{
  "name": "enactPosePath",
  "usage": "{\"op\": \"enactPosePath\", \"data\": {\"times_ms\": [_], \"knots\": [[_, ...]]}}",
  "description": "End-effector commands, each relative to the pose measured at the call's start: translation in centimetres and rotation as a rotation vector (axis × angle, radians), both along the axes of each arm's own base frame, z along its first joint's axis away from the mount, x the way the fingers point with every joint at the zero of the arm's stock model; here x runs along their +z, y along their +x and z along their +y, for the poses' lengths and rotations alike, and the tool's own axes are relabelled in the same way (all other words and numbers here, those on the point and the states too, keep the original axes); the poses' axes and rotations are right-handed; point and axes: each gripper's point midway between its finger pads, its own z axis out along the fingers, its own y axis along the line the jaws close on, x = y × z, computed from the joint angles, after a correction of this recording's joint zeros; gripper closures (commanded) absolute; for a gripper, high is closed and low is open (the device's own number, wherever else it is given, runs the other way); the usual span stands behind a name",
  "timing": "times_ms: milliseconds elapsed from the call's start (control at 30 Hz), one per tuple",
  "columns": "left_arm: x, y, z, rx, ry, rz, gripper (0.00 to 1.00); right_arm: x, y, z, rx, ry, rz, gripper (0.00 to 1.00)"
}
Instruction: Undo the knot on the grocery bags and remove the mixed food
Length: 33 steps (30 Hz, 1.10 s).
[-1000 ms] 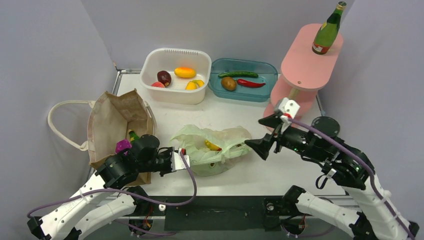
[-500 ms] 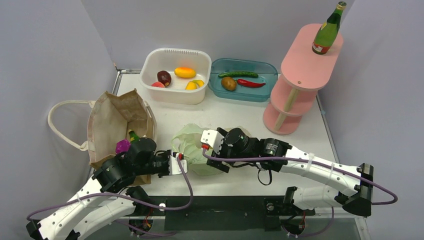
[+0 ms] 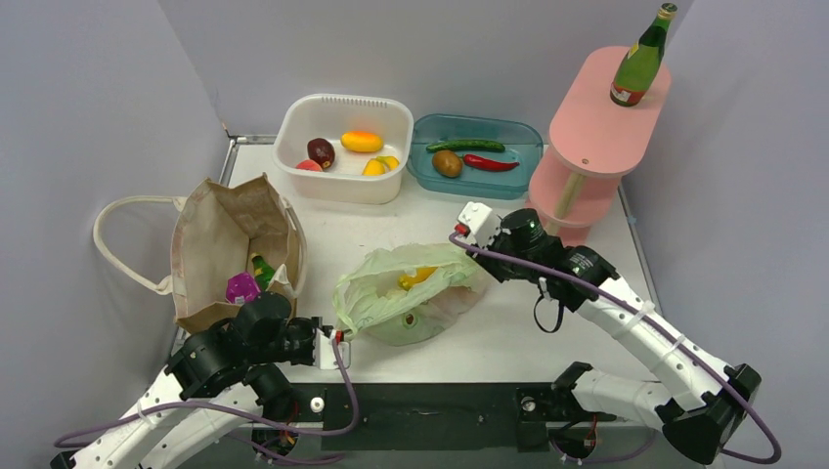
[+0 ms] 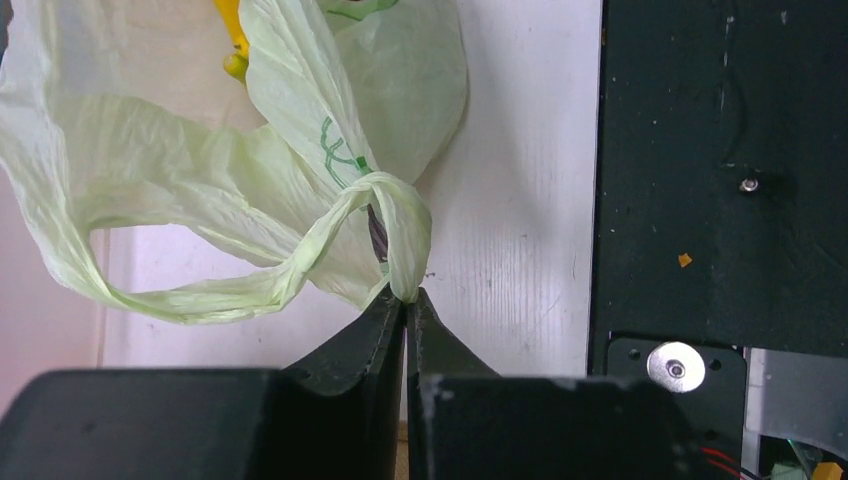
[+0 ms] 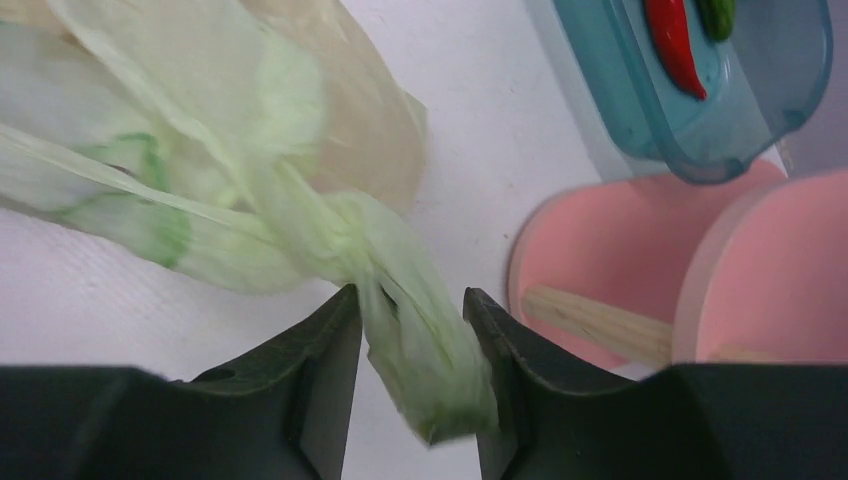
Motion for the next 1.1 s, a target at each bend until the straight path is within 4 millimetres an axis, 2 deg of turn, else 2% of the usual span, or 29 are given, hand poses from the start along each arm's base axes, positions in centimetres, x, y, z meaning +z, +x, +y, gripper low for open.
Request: {"op": "enactPosePath", "data": {"times_ms": [0,33,133,167,200,233,267,300,333,400,467,500,533,567,600,667,833,933,1067], "knots": [[-0.9,-0.5,1.2,-0.024,0.070,-0.008,1.00,-1.1,1.6,-3.3,-0.061,-0.092,0.036,0.69],[-0.8,-0.6,1.2,-0.027,0.064,-0.008,1.00,-1.5,2.0,-3.8,-0.078,-0.103,0.051,0.73],[0.8,-0.5,0.7,-0.011,0.009,-0.014,0.97,-1.4,1.7,-2.6,-0.054,-0.029,0.110,0.83],[2.2,-0.3,0.3,0.000,-0.032,-0.032,0.91,-1.2,1.5,-2.2,-0.048,-0.007,0.119,0.92],[3.2,0.1,-0.2,0.032,-0.071,-0.018,0.77,-0.5,1.1,-1.5,-0.037,0.042,0.132,0.95],[5.3,0.3,-0.5,0.046,-0.118,-0.032,0.64,0.0,0.9,-1.2,-0.029,0.067,0.138,1.00],[6.2,0.5,-1.2,0.075,-0.147,0.004,0.60,0.8,0.3,-0.7,-0.010,0.115,0.147,1.00],[8.8,0.5,-1.6,0.076,-0.205,-0.005,0.55,1.2,0.0,-0.4,-0.001,0.141,0.150,1.00],[9.7,0.8,-2.3,0.092,-0.227,0.026,0.53,2.3,-0.7,0.2,0.024,0.195,0.153,1.00],[14.6,0.9,-3.1,0.084,-0.318,0.007,0.52,4.0,-1.5,0.9,0.044,0.275,0.156,1.00],[17.2,0.8,-3.7,0.055,-0.339,0.004,0.52,5.8,-2.1,1.6,0.050,0.347,0.161,1.00],[17.5,1.1,-4.3,0.054,-0.330,0.023,0.52,6.8,-2.4,1.9,0.053,0.386,0.167,1.00],[19.2,1.4,-4.4,0.057,-0.356,0.000,0.52,7.3,-2.6,2.1,0.055,0.407,0.166,1.00],[19.3,2.1,-5.0,0.069,-0.346,0.009,0.52,8.2,-2.8,2.4,0.054,0.441,0.171,1.00],[20.2,2.9,-5.4,0.086,-0.367,-0.018,0.52,8.8,-3.0,2.5,0.057,0.461,0.168,1.00],[20.1,4.8,-6.6,0.122,-0.371,-0.033,0.51,9.8,-3.4,2.7,0.060,0.505,0.170,1.00],[16.9,8.8,-10.7,0.115,-0.373,-0.065,0.51,11.2,-3.8,2.7,0.051,0.558,0.149,1.00],[12.4,10.5,-12.5,0.135,-0.316,-0.010,0.50,11.1,-4.0,2.4,0.039,0.559,0.143,1.00],[8.3,13.0,-13.2,0.210,-0.244,-0.005,0.50,10.4,-4.4,1.7,0.024,0.551,0.136,1.00]]}}
